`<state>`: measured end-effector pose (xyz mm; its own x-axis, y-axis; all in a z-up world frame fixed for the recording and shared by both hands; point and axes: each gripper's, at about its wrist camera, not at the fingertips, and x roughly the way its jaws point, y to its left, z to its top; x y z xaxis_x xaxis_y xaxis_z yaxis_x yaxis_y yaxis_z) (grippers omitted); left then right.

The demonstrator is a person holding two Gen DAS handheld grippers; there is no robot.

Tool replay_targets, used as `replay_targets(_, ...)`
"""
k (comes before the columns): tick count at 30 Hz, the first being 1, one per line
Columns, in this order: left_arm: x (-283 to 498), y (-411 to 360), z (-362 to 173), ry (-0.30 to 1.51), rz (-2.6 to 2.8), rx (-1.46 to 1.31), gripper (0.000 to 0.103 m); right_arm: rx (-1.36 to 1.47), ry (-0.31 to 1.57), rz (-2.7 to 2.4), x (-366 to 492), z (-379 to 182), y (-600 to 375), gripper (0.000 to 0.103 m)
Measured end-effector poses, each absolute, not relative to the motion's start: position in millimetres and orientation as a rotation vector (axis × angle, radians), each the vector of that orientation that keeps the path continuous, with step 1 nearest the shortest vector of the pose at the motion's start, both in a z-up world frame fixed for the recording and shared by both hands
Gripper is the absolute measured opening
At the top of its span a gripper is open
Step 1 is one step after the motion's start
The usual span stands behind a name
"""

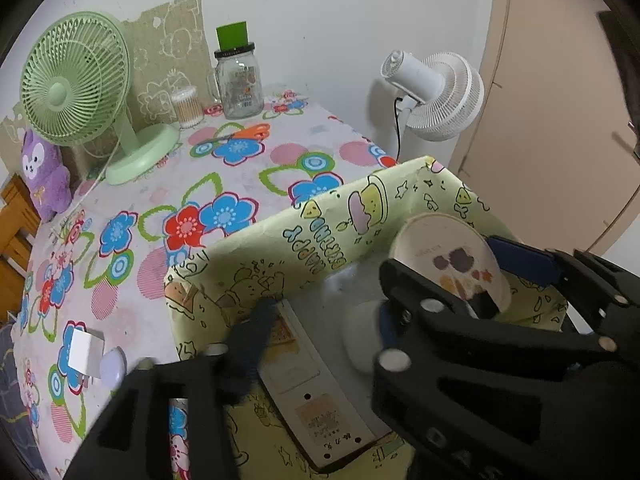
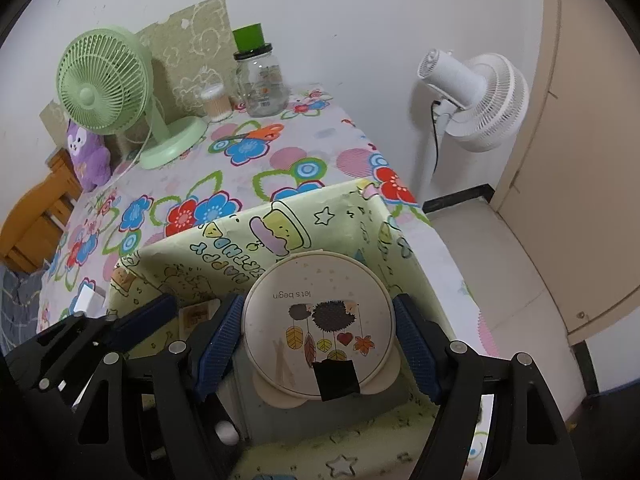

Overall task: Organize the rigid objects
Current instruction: 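Lower and release the puck with left tool while right tool releases the mirror in the box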

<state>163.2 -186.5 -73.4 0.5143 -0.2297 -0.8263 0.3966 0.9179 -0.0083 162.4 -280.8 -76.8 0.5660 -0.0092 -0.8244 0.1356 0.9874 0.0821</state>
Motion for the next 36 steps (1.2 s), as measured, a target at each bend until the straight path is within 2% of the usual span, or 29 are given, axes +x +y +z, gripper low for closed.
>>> replay_targets(4, 165, -182, -72, 0.977, -0.367, 0.192, 0.075, 0.139, 0.979, -0.071, 169, -82, -279, 0.077)
replay_targets(14, 166, -183, -74, 0.976, -0.383, 0.206, 0.078, 0.101, 0.981, -0.035, 180, -87, -274, 0.078)
replay_targets(19, 165, -183, -74, 0.977, -0.396, 0.206, 0.081, 0.109, 0.978, -0.026, 179, -86, -275, 0.085)
replay_targets(36, 129, -172, -52, 0.901, -0.398, 0.205, 0.090, 0.116, 0.925, -0.052, 143, -65, -268, 0.090)
